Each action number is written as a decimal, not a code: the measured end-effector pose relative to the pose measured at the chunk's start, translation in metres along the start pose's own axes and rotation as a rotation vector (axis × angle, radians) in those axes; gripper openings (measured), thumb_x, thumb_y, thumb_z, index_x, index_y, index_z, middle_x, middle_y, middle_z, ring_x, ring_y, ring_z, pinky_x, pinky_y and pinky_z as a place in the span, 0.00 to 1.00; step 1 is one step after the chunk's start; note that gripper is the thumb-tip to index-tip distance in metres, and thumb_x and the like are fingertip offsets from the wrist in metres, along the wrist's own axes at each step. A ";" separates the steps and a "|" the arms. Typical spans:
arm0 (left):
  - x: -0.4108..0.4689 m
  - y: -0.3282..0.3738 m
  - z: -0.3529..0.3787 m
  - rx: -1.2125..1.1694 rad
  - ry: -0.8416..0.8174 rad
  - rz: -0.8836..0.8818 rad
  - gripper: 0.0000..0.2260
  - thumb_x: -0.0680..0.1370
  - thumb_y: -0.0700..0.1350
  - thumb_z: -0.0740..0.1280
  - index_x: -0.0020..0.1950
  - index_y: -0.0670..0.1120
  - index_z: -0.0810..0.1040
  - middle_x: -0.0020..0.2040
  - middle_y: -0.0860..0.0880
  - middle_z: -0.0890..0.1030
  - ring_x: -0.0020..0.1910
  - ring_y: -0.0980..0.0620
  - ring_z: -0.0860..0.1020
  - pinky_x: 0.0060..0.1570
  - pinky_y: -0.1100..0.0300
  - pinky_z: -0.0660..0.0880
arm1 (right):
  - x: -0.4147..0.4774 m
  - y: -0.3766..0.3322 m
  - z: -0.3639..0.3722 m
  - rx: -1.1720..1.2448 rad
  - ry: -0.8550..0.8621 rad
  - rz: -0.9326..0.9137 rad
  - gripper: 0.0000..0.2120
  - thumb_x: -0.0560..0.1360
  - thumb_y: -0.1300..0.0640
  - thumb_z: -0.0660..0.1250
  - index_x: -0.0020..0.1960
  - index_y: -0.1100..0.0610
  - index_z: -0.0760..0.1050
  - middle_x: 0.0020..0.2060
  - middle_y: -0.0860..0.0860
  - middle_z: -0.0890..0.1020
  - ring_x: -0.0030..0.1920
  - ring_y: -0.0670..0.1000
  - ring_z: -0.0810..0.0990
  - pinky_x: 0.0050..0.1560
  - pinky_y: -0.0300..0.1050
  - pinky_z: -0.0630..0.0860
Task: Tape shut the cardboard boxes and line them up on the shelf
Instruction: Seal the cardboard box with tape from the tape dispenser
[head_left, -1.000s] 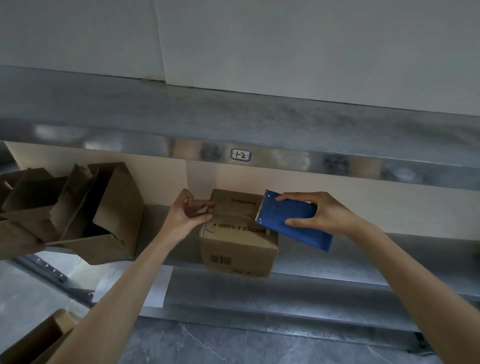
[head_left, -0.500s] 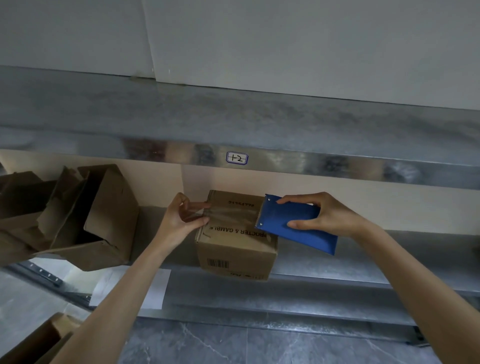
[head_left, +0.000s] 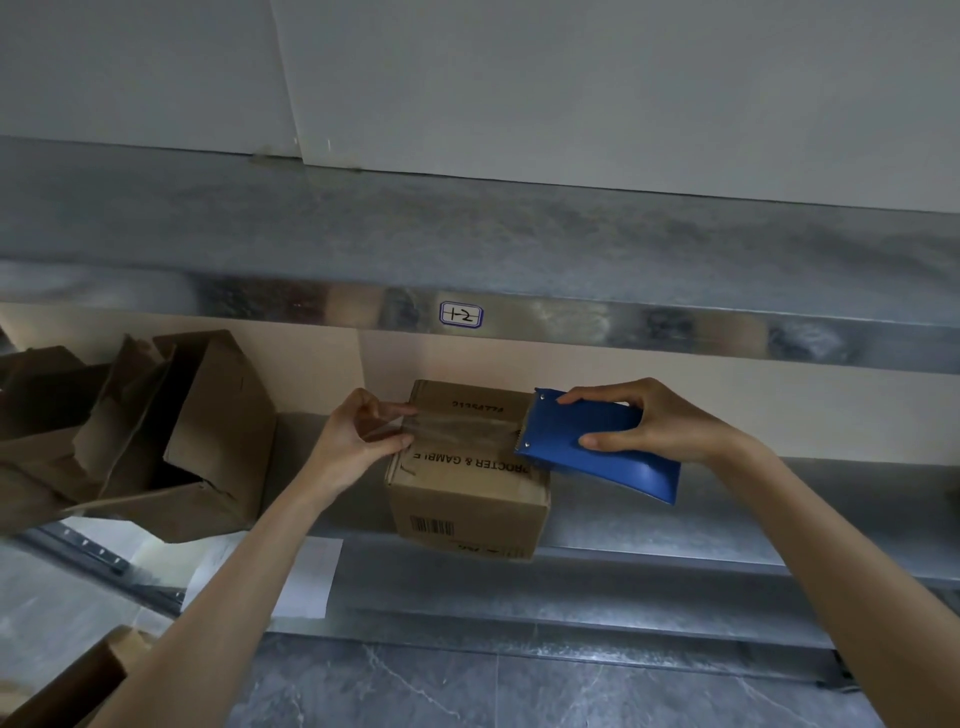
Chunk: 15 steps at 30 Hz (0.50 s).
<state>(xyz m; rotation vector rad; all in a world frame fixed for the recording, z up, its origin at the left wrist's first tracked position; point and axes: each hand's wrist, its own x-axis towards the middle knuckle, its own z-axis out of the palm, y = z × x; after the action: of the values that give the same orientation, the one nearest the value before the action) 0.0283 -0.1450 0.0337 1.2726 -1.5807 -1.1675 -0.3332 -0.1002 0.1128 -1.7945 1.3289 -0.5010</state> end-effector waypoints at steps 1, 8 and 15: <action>0.000 0.000 0.000 0.007 -0.003 -0.002 0.16 0.72 0.35 0.74 0.50 0.35 0.68 0.53 0.55 0.85 0.55 0.60 0.81 0.52 0.68 0.77 | 0.000 0.001 0.000 0.000 -0.001 0.000 0.21 0.67 0.41 0.75 0.60 0.33 0.77 0.59 0.32 0.78 0.59 0.36 0.77 0.59 0.33 0.74; -0.002 0.005 0.000 -0.250 -0.021 -0.082 0.09 0.74 0.40 0.71 0.45 0.42 0.70 0.54 0.47 0.85 0.56 0.52 0.82 0.58 0.55 0.75 | -0.001 0.003 0.002 -0.001 0.004 0.022 0.21 0.68 0.42 0.75 0.60 0.33 0.77 0.60 0.30 0.77 0.60 0.35 0.75 0.57 0.28 0.72; 0.003 0.006 0.007 -0.343 0.147 -0.228 0.08 0.78 0.39 0.68 0.40 0.42 0.72 0.45 0.40 0.81 0.49 0.43 0.81 0.55 0.53 0.76 | -0.001 -0.001 -0.001 -0.053 -0.003 0.052 0.22 0.68 0.40 0.75 0.60 0.30 0.75 0.60 0.29 0.75 0.59 0.33 0.74 0.60 0.33 0.72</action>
<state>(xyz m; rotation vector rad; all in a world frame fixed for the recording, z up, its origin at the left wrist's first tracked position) 0.0199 -0.1459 0.0378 1.2965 -1.0932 -1.3834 -0.3333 -0.0998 0.1140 -1.7978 1.3949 -0.4382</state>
